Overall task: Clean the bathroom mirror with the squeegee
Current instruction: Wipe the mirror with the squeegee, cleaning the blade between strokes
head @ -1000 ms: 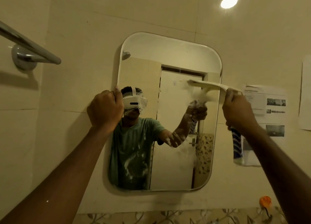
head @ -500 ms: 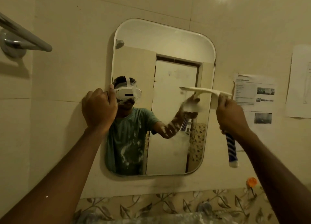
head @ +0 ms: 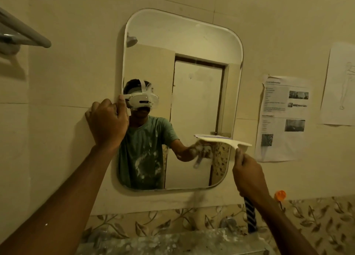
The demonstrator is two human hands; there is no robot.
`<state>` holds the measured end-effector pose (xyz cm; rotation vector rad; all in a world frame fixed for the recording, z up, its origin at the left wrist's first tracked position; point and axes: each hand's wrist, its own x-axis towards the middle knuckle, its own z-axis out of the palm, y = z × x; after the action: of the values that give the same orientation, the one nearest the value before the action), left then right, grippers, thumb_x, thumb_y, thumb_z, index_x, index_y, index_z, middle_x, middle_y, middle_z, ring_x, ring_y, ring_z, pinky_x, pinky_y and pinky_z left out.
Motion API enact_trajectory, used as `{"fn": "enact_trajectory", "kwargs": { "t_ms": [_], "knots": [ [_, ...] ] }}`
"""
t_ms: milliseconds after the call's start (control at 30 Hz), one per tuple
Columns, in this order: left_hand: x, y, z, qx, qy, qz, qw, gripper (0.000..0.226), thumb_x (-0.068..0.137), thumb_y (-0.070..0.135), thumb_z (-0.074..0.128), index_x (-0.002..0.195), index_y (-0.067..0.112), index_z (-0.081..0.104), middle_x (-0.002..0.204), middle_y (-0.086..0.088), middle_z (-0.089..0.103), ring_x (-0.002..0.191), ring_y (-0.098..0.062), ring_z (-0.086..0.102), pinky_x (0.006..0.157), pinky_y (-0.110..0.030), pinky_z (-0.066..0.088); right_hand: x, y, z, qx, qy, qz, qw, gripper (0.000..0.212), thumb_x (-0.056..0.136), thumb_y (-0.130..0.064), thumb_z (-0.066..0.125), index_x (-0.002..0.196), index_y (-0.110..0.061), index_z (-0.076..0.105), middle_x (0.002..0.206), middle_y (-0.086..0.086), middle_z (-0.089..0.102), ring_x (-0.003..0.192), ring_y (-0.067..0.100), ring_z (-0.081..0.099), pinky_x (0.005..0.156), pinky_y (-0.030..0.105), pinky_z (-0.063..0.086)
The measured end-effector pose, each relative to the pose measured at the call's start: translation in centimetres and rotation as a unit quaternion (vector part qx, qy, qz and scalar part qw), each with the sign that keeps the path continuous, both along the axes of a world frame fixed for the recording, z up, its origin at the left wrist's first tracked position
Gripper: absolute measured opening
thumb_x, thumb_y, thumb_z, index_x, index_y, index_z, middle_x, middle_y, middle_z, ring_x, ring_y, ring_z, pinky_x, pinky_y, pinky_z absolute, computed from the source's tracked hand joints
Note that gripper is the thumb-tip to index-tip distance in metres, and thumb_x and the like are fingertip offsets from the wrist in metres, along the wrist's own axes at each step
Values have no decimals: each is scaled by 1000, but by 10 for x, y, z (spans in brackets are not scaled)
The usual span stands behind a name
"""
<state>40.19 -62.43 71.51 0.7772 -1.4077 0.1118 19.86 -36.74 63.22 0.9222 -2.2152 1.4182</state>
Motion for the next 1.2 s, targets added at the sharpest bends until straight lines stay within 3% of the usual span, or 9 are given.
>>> {"fn": "enact_trajectory", "kwargs": {
  "t_ms": [133,233,433,600,700,833,967,1200],
  "knots": [
    [0,-1,-3,6,2,0,1000,59,101,43,34,69,1,59,74,-18,63,88,-37,55,83,-44,38,-12,5,55,-34,26,15,999,50,104,-43,25,72,-14,51,60,8,55,46,19,53,38,27,46],
    [0,-2,-8,10,0,3,1000,58,101,43,34,68,1,57,73,-18,62,87,-36,55,82,-43,37,-19,1,73,-43,46,5,998,55,104,-44,23,70,-11,51,59,10,56,45,22,55,36,25,44],
    [-1,-5,-31,13,-6,16,1000,58,102,42,33,68,0,57,70,-17,60,84,-35,54,80,-42,37,-14,-9,-5,-39,19,0,999,47,103,-45,25,75,-18,52,61,7,59,50,21,57,48,36,54],
    [2,0,-29,13,0,4,1000,56,101,39,36,66,0,55,67,-17,58,83,-36,54,81,-43,37,-1,-10,-61,-31,-8,-25,999,50,102,-42,25,86,-10,59,65,2,59,58,16,56,50,28,40],
    [2,3,-28,18,3,-10,1000,55,101,38,37,69,-2,56,70,-20,60,86,-37,54,82,-44,37,-2,-6,-57,-23,-20,-18,999,49,103,-44,25,90,-13,61,70,1,60,62,17,59,54,31,48],
    [3,3,-29,20,-1,-12,1000,56,101,39,35,70,-2,56,73,-20,61,88,-37,54,83,-44,37,-11,-2,-7,-56,0,3,998,46,103,-45,26,75,-21,53,64,5,59,53,22,57,54,43,57],
    [2,0,-29,22,-2,-7,1000,57,101,41,33,72,-1,57,74,-20,62,90,-37,54,85,-44,37,-15,-6,15,-63,37,6,997,46,103,-45,24,77,-20,52,63,7,59,50,22,58,46,38,55],
    [0,5,-29,26,10,-6,1000,56,102,39,33,76,-3,59,80,-21,63,94,-37,54,87,-44,36,-1,6,-85,30,-30,-17,999,46,103,-39,27,71,-19,52,61,3,57,52,13,53,46,25,34]
  ]
}}
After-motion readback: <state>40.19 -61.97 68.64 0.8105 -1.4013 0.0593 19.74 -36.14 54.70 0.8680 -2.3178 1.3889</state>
